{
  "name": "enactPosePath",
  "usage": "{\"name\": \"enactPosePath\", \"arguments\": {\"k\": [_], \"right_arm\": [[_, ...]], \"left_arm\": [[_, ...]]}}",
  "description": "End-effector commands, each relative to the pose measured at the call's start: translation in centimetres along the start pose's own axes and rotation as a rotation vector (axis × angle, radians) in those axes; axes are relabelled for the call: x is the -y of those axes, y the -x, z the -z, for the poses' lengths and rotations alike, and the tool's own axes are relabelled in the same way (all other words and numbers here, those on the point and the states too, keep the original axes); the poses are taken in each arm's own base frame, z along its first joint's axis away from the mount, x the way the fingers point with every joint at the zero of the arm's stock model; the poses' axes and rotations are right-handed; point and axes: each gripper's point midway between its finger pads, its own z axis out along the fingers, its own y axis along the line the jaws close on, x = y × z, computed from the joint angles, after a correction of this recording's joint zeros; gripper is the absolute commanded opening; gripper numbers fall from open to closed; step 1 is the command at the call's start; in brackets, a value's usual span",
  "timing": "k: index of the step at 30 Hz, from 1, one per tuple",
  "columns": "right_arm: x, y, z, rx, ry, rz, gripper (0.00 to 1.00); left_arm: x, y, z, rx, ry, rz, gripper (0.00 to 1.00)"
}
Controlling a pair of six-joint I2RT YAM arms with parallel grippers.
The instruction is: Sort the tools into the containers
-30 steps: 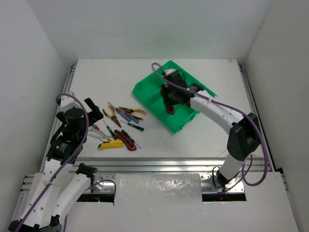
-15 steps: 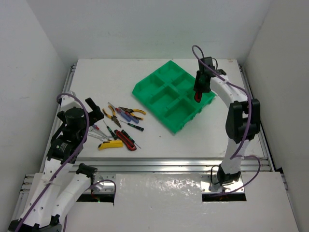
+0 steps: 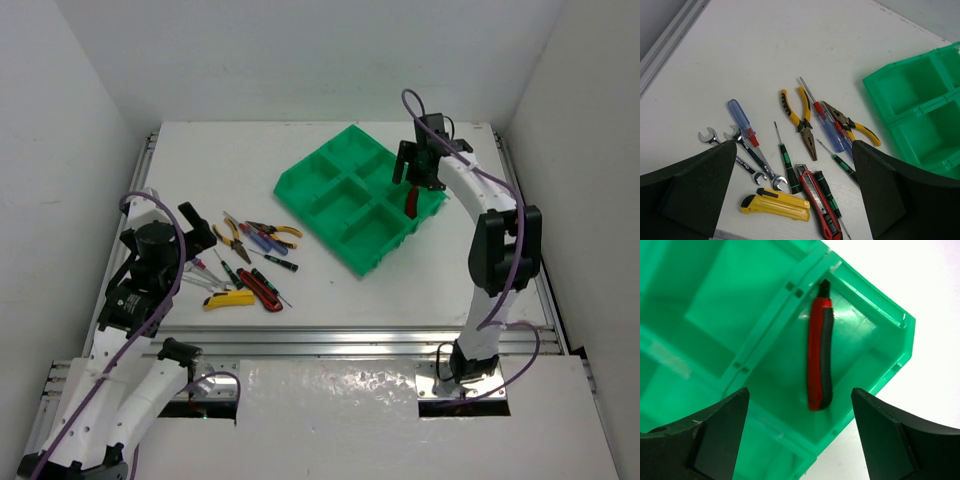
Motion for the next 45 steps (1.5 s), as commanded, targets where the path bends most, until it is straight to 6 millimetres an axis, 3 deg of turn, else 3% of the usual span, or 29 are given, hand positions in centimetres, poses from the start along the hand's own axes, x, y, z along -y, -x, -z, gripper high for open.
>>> {"name": "enactPosePath", "arguments": {"k": [1, 4, 5, 7, 8, 10, 11, 13, 14, 18, 23, 27, 38, 45], "right_arm": [[-3.1, 3.2, 5.2, 0.113, 0.159, 0.008, 0.82], [-10.2, -0.4, 7.6, 0.09, 0.346, 0.199, 0.8], [-13.9, -3.1, 8.9, 0.083, 0.43, 0.325, 0.79], [-17.1, -6.8, 9.3, 0.064, 0.482, 0.434, 0.73], [-19.9, -9.9, 10.2, 0.042, 0.521, 0.509, 0.71], [-22.2, -13.3, 9.7, 0.008, 0.534, 0.571, 0.64], [-24.5, -15.4, 10.9, 0.008, 0.558, 0.615, 0.63], [-26.4, -18.2, 10.3, -0.017, 0.548, 0.659, 0.61], [-28.1, -20.5, 11.3, -0.026, 0.571, 0.707, 0.6], [-32.1, -24.4, 12.5, -0.029, 0.589, 0.796, 0.57], [-33.9, -28.7, 12.2, -0.063, 0.564, 0.856, 0.56], [-34.0, -30.6, 11.6, -0.084, 0.54, 0.871, 0.55], [-33.9, -32.7, 10.0, -0.122, 0.5, 0.898, 0.49], [-33.8, -33.7, 9.5, -0.131, 0.481, 0.911, 0.38]], "left_arm": [[0.5, 1.4, -0.1, 0.046, -0.021, 0.016, 0.99], [0.3, 1.6, 0.0, 0.055, -0.009, 0.018, 0.99], [0.0, 1.6, 0.0, 0.054, 0.007, 0.023, 0.99], [-0.7, 2.3, 0.3, 0.082, 0.036, 0.04, 0.99], [-1.0, 2.4, 0.4, 0.089, 0.05, 0.051, 0.99], [-1.8, 3.2, 1.1, 0.128, 0.084, 0.076, 0.99], [-2.3, 3.4, 1.3, 0.137, 0.106, 0.093, 0.99], [-3.6, 4.1, 2.2, 0.179, 0.155, 0.123, 0.99], [-3.9, 4.4, 2.5, 0.193, 0.171, 0.145, 0.99], [-6.6, 6.0, 5.0, 0.301, 0.256, 0.245, 0.99], [-7.6, 6.9, 7.2, 0.386, 0.234, 0.314, 0.99], [-7.5, 7.1, 7.3, 0.394, 0.219, 0.314, 0.99], [-6.6, 6.8, 6.4, 0.36, 0.192, 0.274, 0.99], [-6.4, 6.7, 6.3, 0.358, 0.187, 0.268, 0.99]]}}
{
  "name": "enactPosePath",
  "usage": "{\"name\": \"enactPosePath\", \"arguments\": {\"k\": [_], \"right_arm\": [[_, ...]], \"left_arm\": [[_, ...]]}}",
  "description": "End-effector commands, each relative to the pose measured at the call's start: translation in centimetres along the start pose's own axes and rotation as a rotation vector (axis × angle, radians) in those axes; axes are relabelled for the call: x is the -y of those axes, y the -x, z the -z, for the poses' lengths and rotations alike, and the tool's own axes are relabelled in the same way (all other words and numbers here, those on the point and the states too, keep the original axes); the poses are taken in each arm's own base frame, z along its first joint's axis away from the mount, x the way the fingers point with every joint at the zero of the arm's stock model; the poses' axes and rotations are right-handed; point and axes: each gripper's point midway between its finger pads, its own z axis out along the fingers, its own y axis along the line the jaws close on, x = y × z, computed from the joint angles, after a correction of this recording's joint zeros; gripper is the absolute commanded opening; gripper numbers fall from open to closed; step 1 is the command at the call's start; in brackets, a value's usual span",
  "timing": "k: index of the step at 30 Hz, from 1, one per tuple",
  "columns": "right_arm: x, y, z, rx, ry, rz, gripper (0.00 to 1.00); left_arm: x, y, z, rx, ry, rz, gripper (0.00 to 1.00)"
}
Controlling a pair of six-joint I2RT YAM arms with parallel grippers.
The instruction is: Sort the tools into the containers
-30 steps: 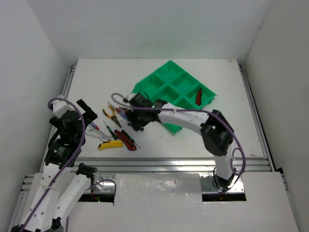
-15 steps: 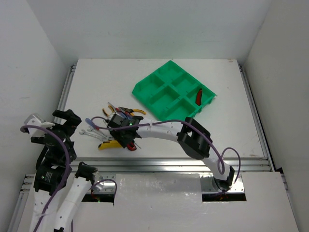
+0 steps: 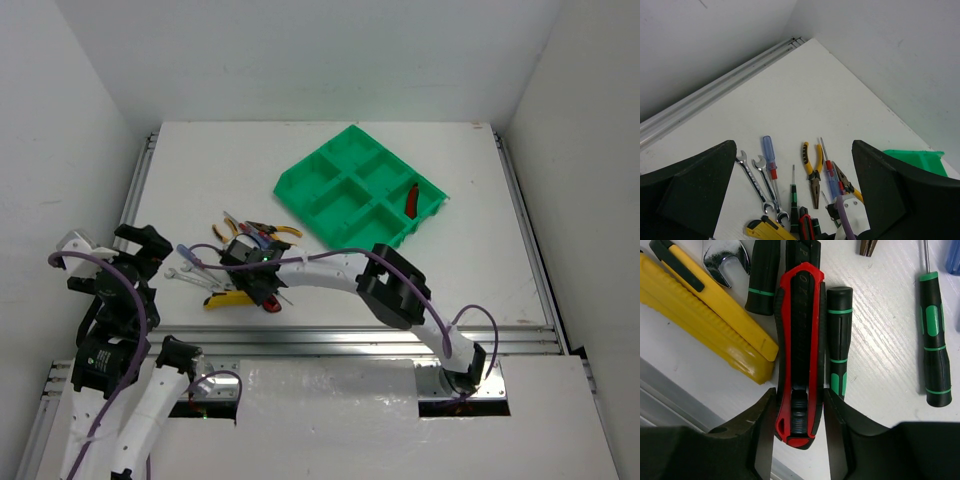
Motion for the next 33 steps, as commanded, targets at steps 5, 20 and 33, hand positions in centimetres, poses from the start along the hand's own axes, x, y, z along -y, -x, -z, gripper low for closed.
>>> {"name": "enactPosePath", "arguments": {"k": [5, 20, 33], "right_arm": [[0.1, -0.6, -1.0, -0.018, -0.059, 0.005, 0.34], [0.4, -0.9, -1.6, -0.044, -0.086, 0.009, 0.47], [2.9, 4.9, 9.0, 0.208, -0.074, -0.051, 0.21]], "left_arm": [[0.9, 0.7, -0.2, 0.018, -0.031, 0.012, 0.99], [1.2, 0.5, -0.2, 0.012, -0.045, 0.004, 0.99], [1.3, 0.4, -0.3, 0.007, -0.049, -0.003, 1.0]]}}
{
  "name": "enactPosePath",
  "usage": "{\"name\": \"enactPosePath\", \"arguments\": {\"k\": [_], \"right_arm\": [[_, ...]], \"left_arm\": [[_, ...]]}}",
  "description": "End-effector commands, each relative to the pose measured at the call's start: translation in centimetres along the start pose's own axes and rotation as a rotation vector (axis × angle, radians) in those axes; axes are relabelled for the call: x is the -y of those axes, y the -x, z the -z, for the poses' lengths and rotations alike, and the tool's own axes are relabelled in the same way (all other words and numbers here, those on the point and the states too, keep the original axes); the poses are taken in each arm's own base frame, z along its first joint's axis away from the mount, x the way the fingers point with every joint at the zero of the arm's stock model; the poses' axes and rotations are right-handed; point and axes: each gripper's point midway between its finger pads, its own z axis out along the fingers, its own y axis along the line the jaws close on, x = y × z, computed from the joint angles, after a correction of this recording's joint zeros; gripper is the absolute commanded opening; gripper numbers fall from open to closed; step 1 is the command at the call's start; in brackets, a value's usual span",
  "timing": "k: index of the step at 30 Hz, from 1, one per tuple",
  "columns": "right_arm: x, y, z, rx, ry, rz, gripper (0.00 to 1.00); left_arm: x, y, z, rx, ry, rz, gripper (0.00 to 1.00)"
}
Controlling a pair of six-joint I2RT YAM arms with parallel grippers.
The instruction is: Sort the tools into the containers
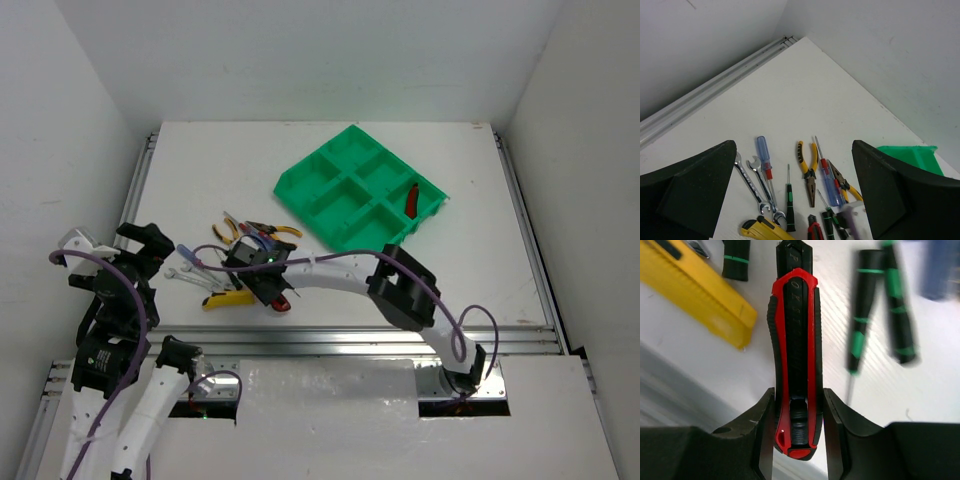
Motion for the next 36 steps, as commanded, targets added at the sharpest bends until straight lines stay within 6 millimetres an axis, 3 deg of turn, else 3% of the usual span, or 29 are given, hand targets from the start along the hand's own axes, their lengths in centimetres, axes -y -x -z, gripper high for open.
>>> {"name": "enactPosePath", "arguments": {"k": [1, 2, 5, 6, 7, 8, 10, 11, 13, 15, 16, 18, 19, 23, 27, 29, 32, 34, 35, 36], "right_arm": [[3.5, 6.2, 8.2, 0.238, -0.026, -0.077, 0.21], [6.4, 7.5, 10.4, 0.29, -0.044, -0.135, 0.21], [12.6, 6.6, 11.7, 0.311, -0.101, -0.249, 0.21], [17.7, 5.9, 12.8, 0.328, -0.169, -0.341, 0.21], [20.6, 5.5, 13.3, 0.343, -0.208, -0.393, 0.21], [26.0, 4.4, 13.7, 0.343, -0.283, -0.506, 0.21], [31.0, 2.9, 14.4, 0.361, -0.353, -0.615, 0.21], [35.0, 1.5, 14.8, 0.364, -0.413, -0.702, 0.21], [38.3, 0.8, 14.6, 0.372, -0.437, -0.771, 0.21], [43.3, -0.1, 15.0, 0.375, -0.497, -0.859, 0.22], [43.9, -1.2, 14.0, 0.338, -0.501, -0.875, 0.22], [45.6, -1.4, 13.8, 0.314, -0.505, -0.912, 0.23], [46.5, -2.4, 12.5, 0.272, -0.514, -0.935, 0.23], [47.1, -3.6, 11.1, 0.229, -0.507, -0.96, 0.31], [47.1, -4.5, 11.1, 0.214, -0.536, -0.966, 0.49], [47.1, -4.7, 11.8, 0.217, -0.547, -0.97, 0.65], [46.4, -3.8, 13.2, 0.261, -0.516, -0.961, 0.76], [45.1, -2.9, 13.8, 0.284, -0.479, -0.917, 0.76], [44.4, -2.0, 14.5, 0.311, -0.459, -0.894, 0.76], [42.2, -0.8, 14.1, 0.311, -0.387, -0.822, 0.75]], "left_arm": [[0.6, 0.3, -0.4, 0.011, -0.012, -0.002, 0.99], [0.7, 0.3, -0.4, 0.011, -0.014, -0.002, 1.0], [0.8, 0.2, -0.5, 0.006, -0.016, -0.006, 0.99], [0.8, 0.2, -0.5, 0.005, -0.018, -0.008, 1.0], [0.8, 0.1, -0.5, 0.003, -0.018, -0.009, 1.0], [0.9, 0.1, -0.6, 0.002, -0.019, -0.01, 1.0], [1.0, 0.0, -0.7, -0.001, -0.019, -0.015, 1.0], [1.0, -0.2, -0.8, -0.005, -0.017, -0.02, 1.0], [1.1, -0.5, -1.0, -0.018, -0.014, -0.032, 1.0], [1.1, -0.8, -1.2, -0.028, -0.008, -0.045, 1.0], [1.1, -0.8, -1.2, -0.028, -0.008, -0.045, 1.0], [1.1, -0.9, -1.3, -0.032, -0.005, -0.049, 1.0], [1.1, -0.8, -1.3, -0.031, -0.006, -0.048, 1.0], [1.1, -1.0, -1.4, -0.033, -0.006, -0.053, 1.0], [1.4, -1.1, -1.5, -0.041, -0.012, -0.059, 1.0], [1.5, -1.2, -1.5, -0.045, -0.015, -0.061, 1.0], [1.4, -1.2, -1.5, -0.044, -0.014, -0.061, 1.0], [1.4, -1.3, -1.5, -0.045, -0.013, -0.064, 1.0], [1.4, -1.3, -1.5, -0.045, -0.013, -0.064, 1.0], [1.4, -1.2, -1.6, -0.044, -0.012, -0.064, 1.0]]}}
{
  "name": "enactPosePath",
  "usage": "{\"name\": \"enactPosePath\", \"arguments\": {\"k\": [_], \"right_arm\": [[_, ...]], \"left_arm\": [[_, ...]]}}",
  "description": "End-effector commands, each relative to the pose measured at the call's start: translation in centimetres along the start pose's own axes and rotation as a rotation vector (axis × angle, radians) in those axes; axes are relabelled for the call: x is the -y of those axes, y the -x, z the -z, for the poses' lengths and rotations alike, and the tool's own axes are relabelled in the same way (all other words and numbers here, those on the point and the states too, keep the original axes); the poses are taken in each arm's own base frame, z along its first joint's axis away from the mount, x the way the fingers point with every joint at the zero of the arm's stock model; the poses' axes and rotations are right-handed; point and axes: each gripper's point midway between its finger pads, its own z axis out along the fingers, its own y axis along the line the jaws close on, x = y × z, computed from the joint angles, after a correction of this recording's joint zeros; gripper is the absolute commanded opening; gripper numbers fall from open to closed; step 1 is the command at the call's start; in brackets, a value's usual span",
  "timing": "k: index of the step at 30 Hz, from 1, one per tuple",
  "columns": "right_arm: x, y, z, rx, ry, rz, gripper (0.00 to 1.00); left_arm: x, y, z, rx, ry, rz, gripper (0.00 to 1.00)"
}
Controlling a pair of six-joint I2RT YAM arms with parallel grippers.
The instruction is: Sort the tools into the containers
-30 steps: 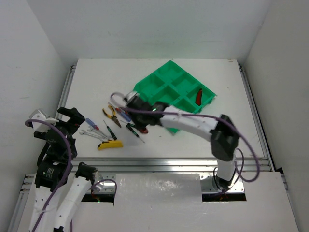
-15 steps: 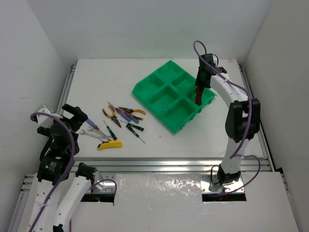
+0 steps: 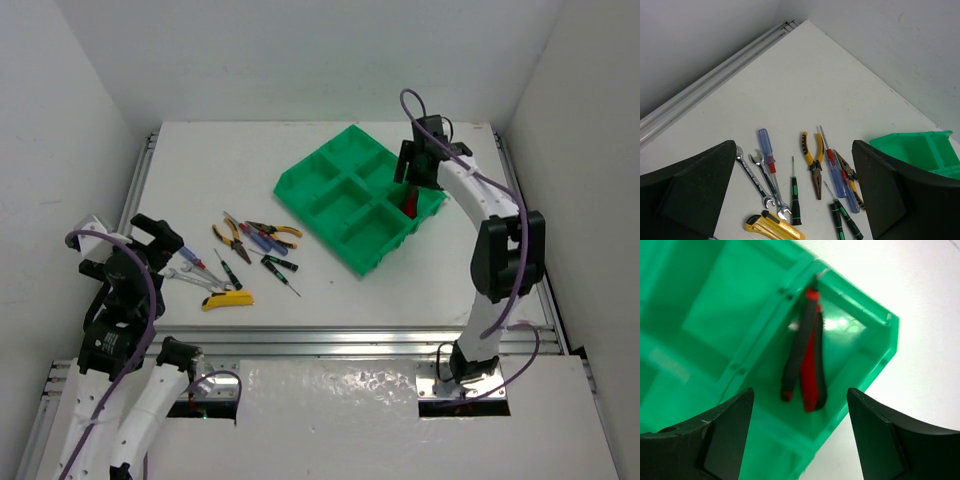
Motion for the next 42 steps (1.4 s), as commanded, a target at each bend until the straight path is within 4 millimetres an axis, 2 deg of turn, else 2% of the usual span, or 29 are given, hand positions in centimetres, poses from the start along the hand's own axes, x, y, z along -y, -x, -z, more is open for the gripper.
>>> {"name": "enactPosePath", "arguments": {"k": [1, 2, 3, 5, 6, 8, 9, 10, 11, 12, 13, 14, 15, 19, 20, 24, 35, 36, 38, 40, 41, 42], "right_arm": [[-5.8, 1.4, 5.3, 0.098, 0.231, 0.117, 0.75], [-7.5, 0.5, 6.2, 0.086, 0.287, 0.166, 0.72], [-11.1, -1.6, 7.6, 0.072, 0.387, 0.286, 0.7], [-14.1, -4.5, 8.4, 0.064, 0.425, 0.41, 0.66], [-16.9, -7.3, 9.0, 0.051, 0.455, 0.518, 0.59], [-19.6, -9.9, 9.3, 0.049, 0.491, 0.602, 0.52], [-21.6, -12.6, 9.4, 0.02, 0.522, 0.66, 0.44], [-23.1, -13.7, 10.0, 0.01, 0.574, 0.689, 0.42], [-24.1, -14.6, 10.2, 0.008, 0.579, 0.712, 0.4], [-25.6, -17.1, 10.3, -0.015, 0.596, 0.771, 0.39], [-26.8, -17.5, 10.9, -0.015, 0.616, 0.79, 0.39], [-28.0, -18.9, 11.5, -0.021, 0.629, 0.818, 0.39], [-28.9, -19.8, 11.2, -0.035, 0.632, 0.836, 0.4], [-30.8, -22.6, 10.9, -0.066, 0.632, 0.859, 0.4], [-31.2, -22.8, 10.9, -0.071, 0.637, 0.859, 0.4], [-31.5, -25.2, 9.9, -0.123, 0.641, 0.873, 0.4], [-32.1, -28.9, 8.0, -0.196, 0.626, 0.914, 0.33], [-32.1, -29.2, 8.0, -0.2, 0.621, 0.92, 0.31], [-32.1, -29.6, 8.3, -0.206, 0.627, 0.925, 0.17], [-32.2, -30.1, 9.0, -0.208, 0.641, 0.934, 0.13], [-32.4, -29.7, 9.9, -0.199, 0.66, 0.927, 0.12], [-32.6, -29.8, 10.7, -0.211, 0.686, 0.913, 0.04]], "left_arm": [[0.4, 0.7, -0.2, 0.024, -0.009, 0.006, 1.0], [0.4, 0.7, -0.3, 0.024, -0.01, 0.008, 1.0], [0.4, 0.7, -0.2, 0.025, -0.01, 0.009, 1.0], [0.4, 0.8, -0.3, 0.027, -0.006, 0.008, 1.0], [0.4, 0.7, -0.3, 0.026, -0.005, 0.008, 1.0], [0.3, 0.6, -0.3, 0.023, -0.003, 0.006, 1.0], [0.3, 0.6, -0.4, 0.023, -0.001, 0.005, 1.0], [0.3, 0.6, -0.3, 0.023, -0.003, 0.006, 1.0], [0.3, 0.6, -0.3, 0.023, -0.001, 0.005, 1.0], [0.3, 0.7, -0.3, 0.024, -0.002, 0.006, 1.0], [0.3, 0.7, -0.3, 0.025, -0.005, 0.008, 1.0], [0.3, 0.7, -0.3, 0.025, -0.007, 0.007, 1.0], [0.3, 0.8, -0.2, 0.027, -0.008, 0.009, 1.0], [0.3, 0.9, -0.2, 0.029, -0.009, 0.011, 1.0], [0.3, 0.8, -0.2, 0.029, -0.009, 0.011, 1.0], [0.3, 0.9, 0.0, 0.032, -0.016, 0.014, 1.0], [0.4, 1.0, 0.1, 0.038, -0.023, 0.019, 1.0], [0.4, 1.0, 0.1, 0.037, -0.024, 0.019, 1.0], [0.4, 1.0, 0.1, 0.037, -0.024, 0.019, 1.0], [0.4, 1.0, 0.1, 0.037, -0.024, 0.019, 1.0], [0.4, 1.0, 0.1, 0.036, -0.026, 0.018, 0.99], [0.4, 1.0, 0.1, 0.035, -0.025, 0.017, 1.0]]}}
